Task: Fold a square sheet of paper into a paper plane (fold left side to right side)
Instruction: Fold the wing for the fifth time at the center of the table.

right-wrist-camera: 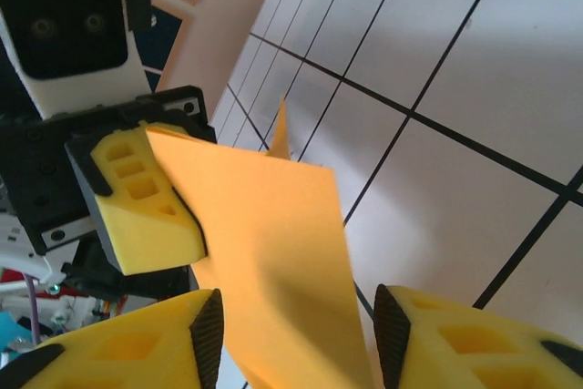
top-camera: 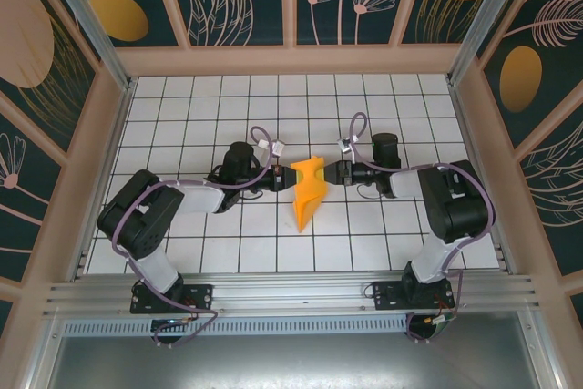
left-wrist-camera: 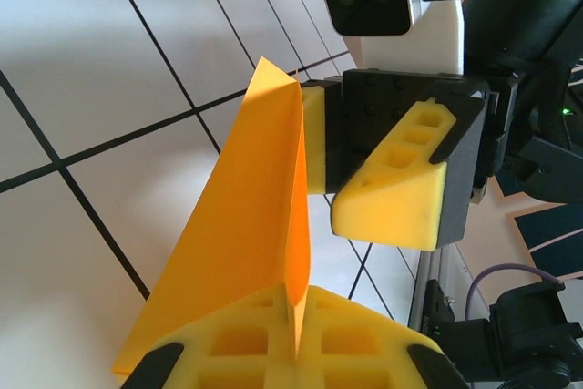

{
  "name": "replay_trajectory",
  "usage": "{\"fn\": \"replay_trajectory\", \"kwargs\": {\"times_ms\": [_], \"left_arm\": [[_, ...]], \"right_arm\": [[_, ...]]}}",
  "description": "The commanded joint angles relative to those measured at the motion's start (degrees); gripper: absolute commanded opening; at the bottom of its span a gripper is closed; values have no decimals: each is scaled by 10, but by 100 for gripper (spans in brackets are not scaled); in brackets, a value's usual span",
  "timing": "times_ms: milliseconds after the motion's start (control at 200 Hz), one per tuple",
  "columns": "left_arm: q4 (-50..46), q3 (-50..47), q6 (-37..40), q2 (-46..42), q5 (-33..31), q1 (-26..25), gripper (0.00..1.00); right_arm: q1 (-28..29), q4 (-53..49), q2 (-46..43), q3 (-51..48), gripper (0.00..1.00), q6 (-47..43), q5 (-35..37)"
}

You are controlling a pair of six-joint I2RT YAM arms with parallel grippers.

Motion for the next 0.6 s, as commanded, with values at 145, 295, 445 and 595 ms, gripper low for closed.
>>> {"fn": "replay_trajectory", "kwargs": {"times_ms": [145,295,445,595], "left_arm": [[4,1,25,20,-2,0,5],[-7,5,36,24,-8,0,9],[-12,10,42,29,-8,0,9],[-25,16,50,33,-15,0,9]], "right_arm": [[-9,-38,-17,12,26,-47,1],[-10,-88,-34,17,22,-74,17],[-10,-98,-32,19,35,-82,9],[-10,-108,-30,23,27,-88,5]]}}
